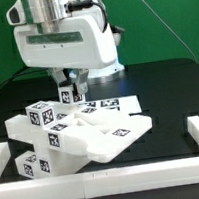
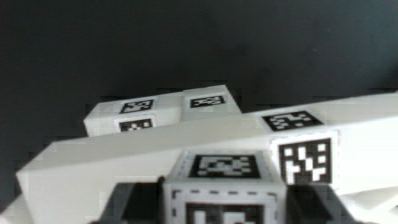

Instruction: Assemble chair

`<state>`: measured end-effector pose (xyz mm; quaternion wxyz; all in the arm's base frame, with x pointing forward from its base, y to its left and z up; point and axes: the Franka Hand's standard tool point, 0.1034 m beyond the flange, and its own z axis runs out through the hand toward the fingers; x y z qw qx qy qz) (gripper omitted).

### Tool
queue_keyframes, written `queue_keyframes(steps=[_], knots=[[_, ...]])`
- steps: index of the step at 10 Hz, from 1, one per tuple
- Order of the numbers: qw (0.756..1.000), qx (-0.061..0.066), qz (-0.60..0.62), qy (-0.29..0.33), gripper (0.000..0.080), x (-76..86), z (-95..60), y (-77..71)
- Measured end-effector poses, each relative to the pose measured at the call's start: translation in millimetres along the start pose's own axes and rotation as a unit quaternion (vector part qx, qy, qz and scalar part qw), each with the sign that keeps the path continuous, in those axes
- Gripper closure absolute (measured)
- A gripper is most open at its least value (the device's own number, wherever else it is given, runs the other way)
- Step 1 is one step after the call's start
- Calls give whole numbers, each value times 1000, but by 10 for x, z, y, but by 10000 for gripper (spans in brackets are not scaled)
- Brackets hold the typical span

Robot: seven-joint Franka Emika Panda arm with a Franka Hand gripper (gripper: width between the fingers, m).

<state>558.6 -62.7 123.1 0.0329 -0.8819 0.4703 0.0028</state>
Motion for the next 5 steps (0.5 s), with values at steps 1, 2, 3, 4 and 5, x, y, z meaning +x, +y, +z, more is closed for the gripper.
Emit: queue_keyframes(steps=[1, 2, 3, 4, 5], knots=[[1000, 0, -12, 0, 518, 1, 0, 1], [999, -2, -34, 1, 433, 3, 1, 5], [994, -7, -112, 3, 294, 8, 1, 12], [980, -6, -200, 6, 294, 26, -5, 13], [959, -6, -282, 6, 181, 29, -7, 14]])
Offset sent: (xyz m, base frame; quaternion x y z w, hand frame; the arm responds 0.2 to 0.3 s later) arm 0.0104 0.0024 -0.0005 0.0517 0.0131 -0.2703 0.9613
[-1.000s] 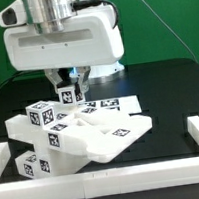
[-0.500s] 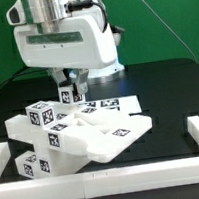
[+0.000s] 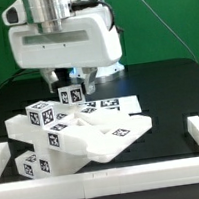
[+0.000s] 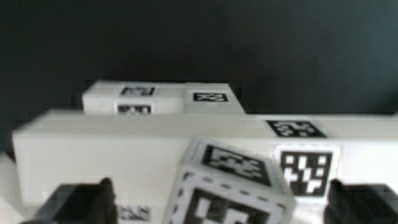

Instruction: Assemble chair

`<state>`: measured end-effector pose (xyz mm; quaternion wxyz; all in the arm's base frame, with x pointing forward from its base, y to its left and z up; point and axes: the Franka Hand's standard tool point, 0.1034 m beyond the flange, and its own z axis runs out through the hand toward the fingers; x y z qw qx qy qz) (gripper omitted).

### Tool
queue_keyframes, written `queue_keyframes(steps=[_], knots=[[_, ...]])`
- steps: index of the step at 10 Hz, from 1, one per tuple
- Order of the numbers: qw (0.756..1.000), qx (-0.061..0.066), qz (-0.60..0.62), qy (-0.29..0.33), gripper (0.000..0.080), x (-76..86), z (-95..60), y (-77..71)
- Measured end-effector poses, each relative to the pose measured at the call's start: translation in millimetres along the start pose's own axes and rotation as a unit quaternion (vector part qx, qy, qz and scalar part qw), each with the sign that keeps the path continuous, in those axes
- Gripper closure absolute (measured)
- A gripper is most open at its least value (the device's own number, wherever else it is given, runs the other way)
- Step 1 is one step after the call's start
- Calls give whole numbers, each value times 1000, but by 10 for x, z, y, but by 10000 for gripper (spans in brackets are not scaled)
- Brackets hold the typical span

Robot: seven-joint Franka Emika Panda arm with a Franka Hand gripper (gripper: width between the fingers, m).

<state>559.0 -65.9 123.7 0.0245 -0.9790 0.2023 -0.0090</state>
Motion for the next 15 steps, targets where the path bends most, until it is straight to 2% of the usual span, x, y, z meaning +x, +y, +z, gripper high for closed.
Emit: queue_keyframes(steps=[1, 4, 5, 6, 7, 8, 9, 10, 11, 13, 15], knots=[[999, 0, -43, 4, 156, -6, 3, -10], [988, -5, -152, 4, 151, 5, 13, 20], [968, -21, -250, 9, 150, 38, 27, 25], [940, -29, -340, 22, 150, 62, 38, 4], [929, -31, -368, 26, 150, 49, 55, 21], [937, -31, -346, 26, 150, 46, 57, 22], [939, -31, -340, 26, 244, 48, 57, 23], [940, -31, -340, 26, 428, 48, 58, 25], [953, -29, -301, 28, 517, 46, 62, 23], [979, -25, -201, 30, 517, 43, 68, 19], [991, -22, -129, 32, 517, 41, 70, 18]])
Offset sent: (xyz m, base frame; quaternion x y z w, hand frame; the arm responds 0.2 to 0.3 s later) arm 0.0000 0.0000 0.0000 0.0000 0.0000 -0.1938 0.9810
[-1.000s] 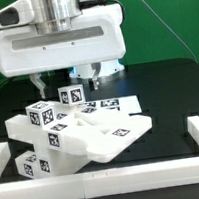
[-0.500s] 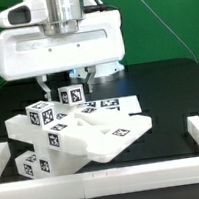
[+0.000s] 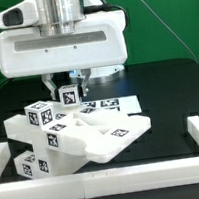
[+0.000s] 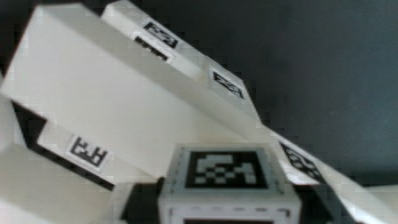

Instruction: Assemble chair

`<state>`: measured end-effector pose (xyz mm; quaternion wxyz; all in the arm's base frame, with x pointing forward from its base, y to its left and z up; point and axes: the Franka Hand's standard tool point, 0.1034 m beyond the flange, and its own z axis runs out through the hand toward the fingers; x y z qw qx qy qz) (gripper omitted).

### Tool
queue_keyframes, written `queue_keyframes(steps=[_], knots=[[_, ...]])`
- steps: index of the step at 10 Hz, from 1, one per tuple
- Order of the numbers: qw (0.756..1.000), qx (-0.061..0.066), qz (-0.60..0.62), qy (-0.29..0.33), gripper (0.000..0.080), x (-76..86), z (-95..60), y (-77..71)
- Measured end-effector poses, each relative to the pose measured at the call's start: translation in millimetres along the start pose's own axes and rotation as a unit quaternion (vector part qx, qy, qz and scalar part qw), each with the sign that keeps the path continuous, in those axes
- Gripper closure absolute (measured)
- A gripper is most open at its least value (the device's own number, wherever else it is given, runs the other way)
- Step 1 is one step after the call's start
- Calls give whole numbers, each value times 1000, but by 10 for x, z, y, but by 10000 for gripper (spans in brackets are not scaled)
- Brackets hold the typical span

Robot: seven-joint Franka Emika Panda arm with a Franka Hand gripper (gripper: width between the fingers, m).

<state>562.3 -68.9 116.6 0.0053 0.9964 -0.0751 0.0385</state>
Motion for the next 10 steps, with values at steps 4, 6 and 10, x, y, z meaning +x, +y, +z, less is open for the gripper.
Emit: queue_keyframes(steps=[4, 6, 10], knots=[[986, 3, 168, 1, 517, 1, 5, 1], [954, 9, 301, -1, 515, 0, 5, -10], [947, 13, 320, -1, 269, 1, 7, -16]])
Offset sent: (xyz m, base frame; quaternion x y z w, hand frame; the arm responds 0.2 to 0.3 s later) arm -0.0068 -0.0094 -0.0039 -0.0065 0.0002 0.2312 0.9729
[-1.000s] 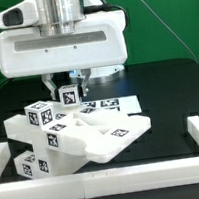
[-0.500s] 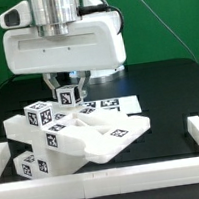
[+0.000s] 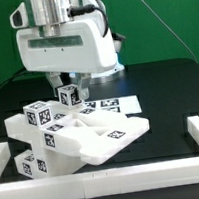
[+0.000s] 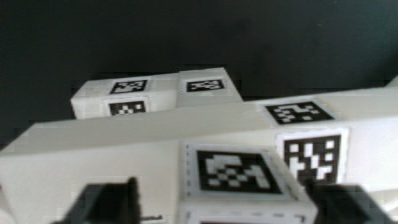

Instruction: Assemble chair

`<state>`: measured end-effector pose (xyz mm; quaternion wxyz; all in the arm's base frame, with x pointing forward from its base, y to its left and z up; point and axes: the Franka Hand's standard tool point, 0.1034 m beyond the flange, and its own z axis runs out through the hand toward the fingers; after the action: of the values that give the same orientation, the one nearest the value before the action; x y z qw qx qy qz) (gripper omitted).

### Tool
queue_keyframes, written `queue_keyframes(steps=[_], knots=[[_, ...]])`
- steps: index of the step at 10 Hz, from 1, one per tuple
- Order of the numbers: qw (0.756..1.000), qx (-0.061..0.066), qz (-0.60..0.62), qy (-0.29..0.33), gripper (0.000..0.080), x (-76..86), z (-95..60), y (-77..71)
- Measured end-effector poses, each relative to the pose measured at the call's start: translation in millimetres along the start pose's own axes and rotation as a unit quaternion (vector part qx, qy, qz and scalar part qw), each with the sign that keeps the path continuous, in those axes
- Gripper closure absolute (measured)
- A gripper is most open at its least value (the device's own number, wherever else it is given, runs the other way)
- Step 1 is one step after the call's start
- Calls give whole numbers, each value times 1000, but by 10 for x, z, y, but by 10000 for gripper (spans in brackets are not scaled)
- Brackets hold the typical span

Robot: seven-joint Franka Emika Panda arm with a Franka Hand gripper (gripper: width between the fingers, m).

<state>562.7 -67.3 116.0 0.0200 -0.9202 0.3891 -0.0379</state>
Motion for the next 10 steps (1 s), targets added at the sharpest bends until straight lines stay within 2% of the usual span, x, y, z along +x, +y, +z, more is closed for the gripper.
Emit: queue_keyframes(steps=[1, 2, 3, 6, 7, 8, 9, 10], knots=[[998, 0, -60, 0, 269, 9, -1, 9], [988, -1, -157, 0, 175, 19, 1, 23], [976, -3, -219, 2, 155, -3, -10, 2], [954, -3, -299, 3, 151, -1, -18, 30], [940, -6, -342, 3, 150, 0, -18, 31], [905, -18, -425, 5, 150, 0, -26, -3], [869, -19, -494, 4, 150, -27, -24, -47], [868, -19, -497, 13, 150, -36, -6, -40]])
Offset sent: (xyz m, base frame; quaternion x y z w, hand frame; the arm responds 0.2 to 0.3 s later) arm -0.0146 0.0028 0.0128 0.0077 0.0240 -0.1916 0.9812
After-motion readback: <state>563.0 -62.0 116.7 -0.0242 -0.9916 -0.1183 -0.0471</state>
